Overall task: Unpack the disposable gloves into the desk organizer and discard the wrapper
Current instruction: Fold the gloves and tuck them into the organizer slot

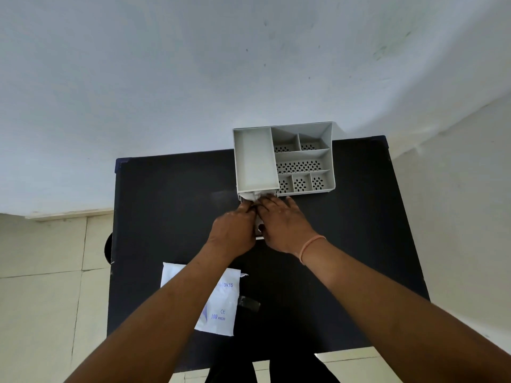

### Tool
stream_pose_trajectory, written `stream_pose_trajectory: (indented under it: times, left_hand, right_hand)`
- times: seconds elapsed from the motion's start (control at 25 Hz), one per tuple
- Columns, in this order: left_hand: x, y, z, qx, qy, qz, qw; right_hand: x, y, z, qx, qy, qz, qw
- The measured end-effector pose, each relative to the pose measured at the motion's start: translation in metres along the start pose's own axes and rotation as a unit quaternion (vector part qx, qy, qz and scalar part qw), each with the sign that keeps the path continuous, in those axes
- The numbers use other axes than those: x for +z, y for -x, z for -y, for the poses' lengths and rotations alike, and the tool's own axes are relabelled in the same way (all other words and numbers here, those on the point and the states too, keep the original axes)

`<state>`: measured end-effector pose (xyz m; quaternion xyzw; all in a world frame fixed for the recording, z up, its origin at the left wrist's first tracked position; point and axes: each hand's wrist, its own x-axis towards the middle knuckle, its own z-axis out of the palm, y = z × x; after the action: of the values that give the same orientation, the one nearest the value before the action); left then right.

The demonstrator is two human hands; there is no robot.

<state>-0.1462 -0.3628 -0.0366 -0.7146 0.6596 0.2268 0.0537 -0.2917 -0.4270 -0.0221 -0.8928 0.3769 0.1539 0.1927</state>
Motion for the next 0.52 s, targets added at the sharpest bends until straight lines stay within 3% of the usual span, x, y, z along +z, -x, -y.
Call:
stream_pose_trajectory:
  times: [0.2, 0.28, 0.52]
  left_hand:
    - [-0.007, 0.014, 0.001, 0.007, 0.013, -0.141, 0.99]
    - [-0.006, 0.015, 0.003, 0.023, -0.002, -0.137, 0.99]
    - [0.004, 0.001, 0.002, -0.009, 0.007, -0.017, 1.0]
  right_hand:
    - [-0.021, 0.012, 0.001, 0.081, -0.045, -0.176, 0.98]
    - [-0.015, 0.016, -0.002, 0.101, -0.024, -0.144, 0.984]
    - [-0.005, -0.008, -0.007, 0.063, 0.03, -0.018, 0.997]
